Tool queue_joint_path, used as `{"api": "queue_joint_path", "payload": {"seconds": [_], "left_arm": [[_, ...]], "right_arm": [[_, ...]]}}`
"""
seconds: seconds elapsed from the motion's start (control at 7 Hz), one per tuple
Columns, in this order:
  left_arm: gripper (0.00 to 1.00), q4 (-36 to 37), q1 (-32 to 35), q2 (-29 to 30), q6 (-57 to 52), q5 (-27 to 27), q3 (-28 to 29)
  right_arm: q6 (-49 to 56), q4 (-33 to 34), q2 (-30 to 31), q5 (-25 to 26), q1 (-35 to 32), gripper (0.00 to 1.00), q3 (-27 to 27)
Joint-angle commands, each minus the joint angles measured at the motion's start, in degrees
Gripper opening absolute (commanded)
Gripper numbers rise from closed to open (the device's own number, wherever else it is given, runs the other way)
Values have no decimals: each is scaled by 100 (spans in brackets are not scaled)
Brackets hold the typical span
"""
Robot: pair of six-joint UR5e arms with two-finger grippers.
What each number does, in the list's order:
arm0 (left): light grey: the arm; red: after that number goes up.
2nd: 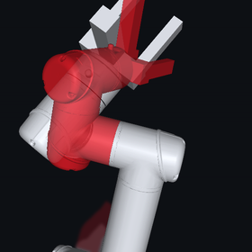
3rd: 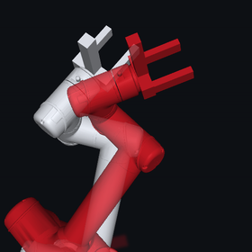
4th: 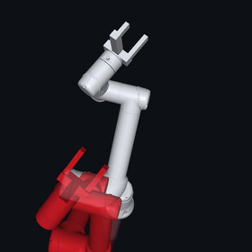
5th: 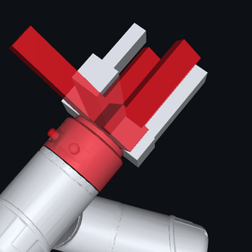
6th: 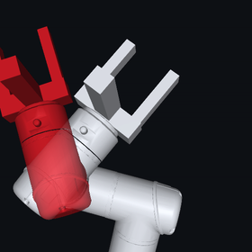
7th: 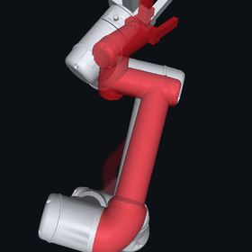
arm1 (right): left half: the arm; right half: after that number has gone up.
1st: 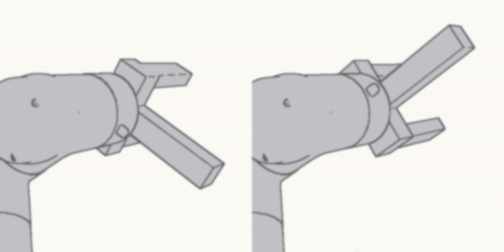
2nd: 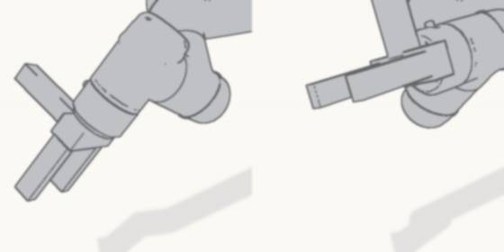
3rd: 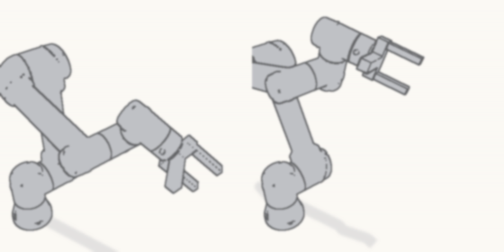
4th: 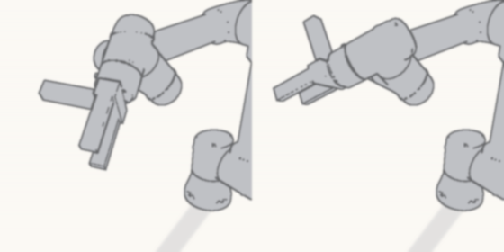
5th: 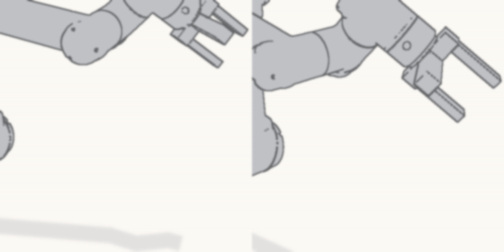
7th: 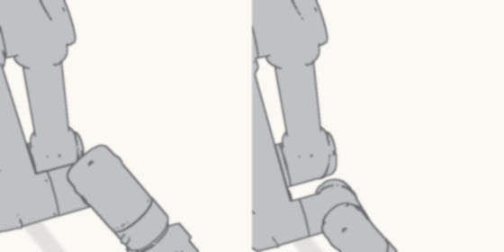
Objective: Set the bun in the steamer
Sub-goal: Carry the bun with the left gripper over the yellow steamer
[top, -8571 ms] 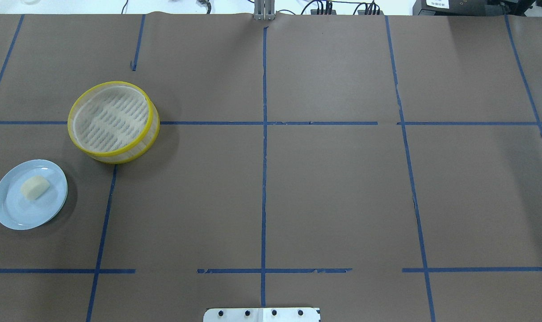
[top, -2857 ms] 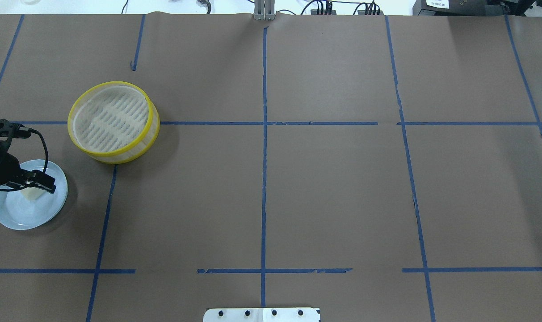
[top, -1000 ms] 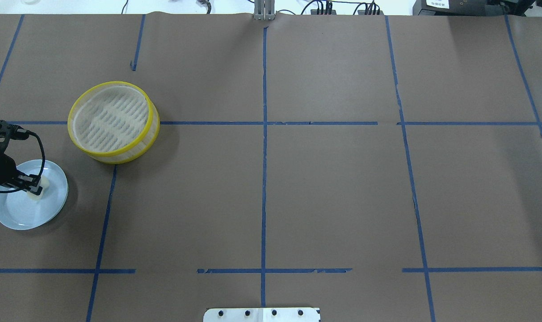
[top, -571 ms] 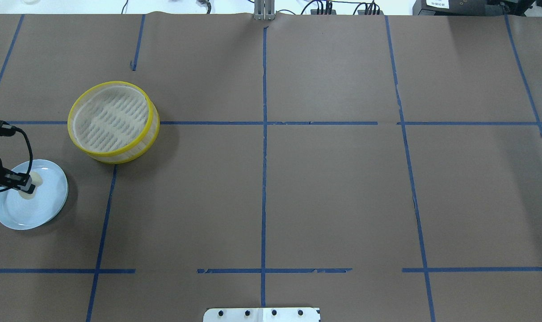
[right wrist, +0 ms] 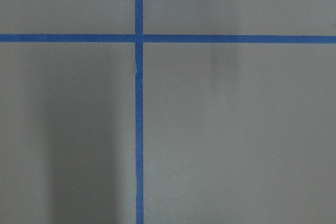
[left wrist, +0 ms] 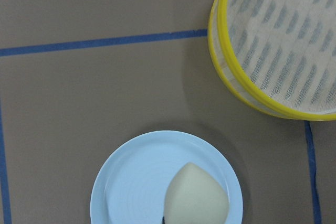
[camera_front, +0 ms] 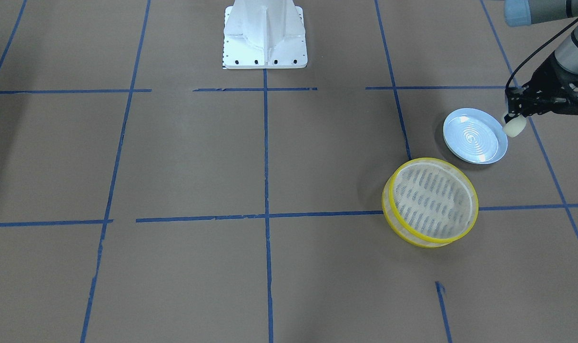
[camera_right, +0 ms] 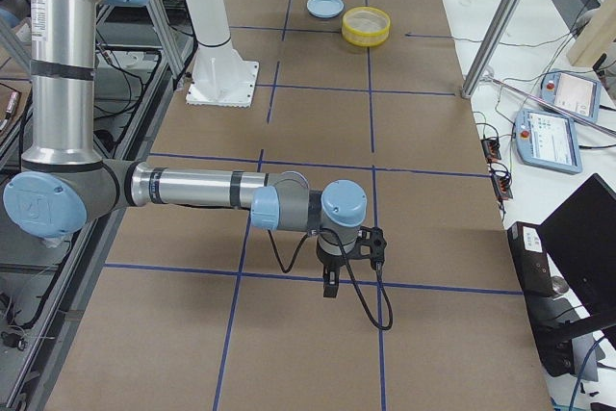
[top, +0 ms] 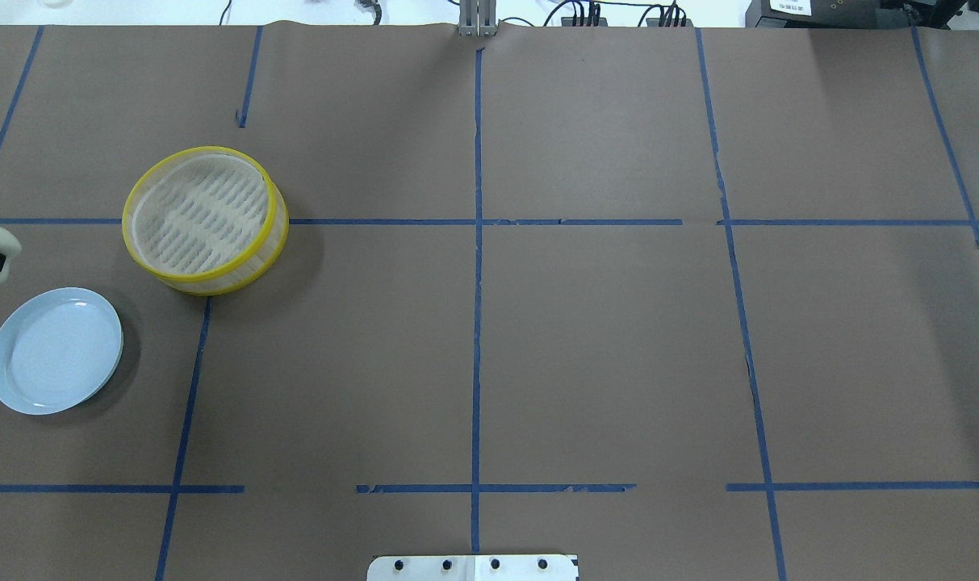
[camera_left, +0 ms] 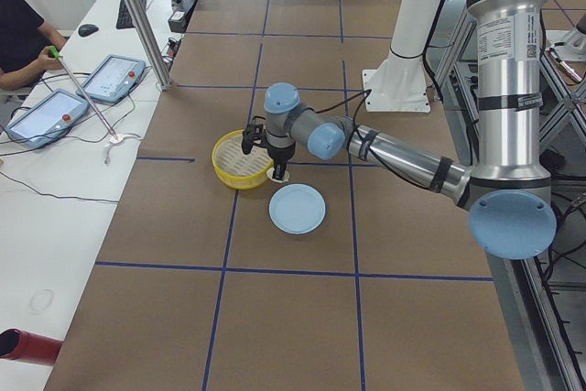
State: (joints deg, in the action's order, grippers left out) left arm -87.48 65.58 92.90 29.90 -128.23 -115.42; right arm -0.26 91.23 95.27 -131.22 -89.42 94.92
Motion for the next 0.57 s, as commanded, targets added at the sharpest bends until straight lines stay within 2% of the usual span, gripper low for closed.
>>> {"api": "queue_joint_path", "payload": {"seconds": [0.0,0.14,0.29,0.43], "left_arm": [[24,1686,52,1724,-256,70,498],[24,1664,8,2271,-213,35,1164],[24,1499,-375,2529,-169,26,1606],[24,870,-666,2522,32,26,2010]], "right_arm": [[0,0,0,0,-5,100,0],[0,0,0,0,3,100,0],[0,0,0,0,4,100,0],[0,0,0,0,4,100,0]]}}
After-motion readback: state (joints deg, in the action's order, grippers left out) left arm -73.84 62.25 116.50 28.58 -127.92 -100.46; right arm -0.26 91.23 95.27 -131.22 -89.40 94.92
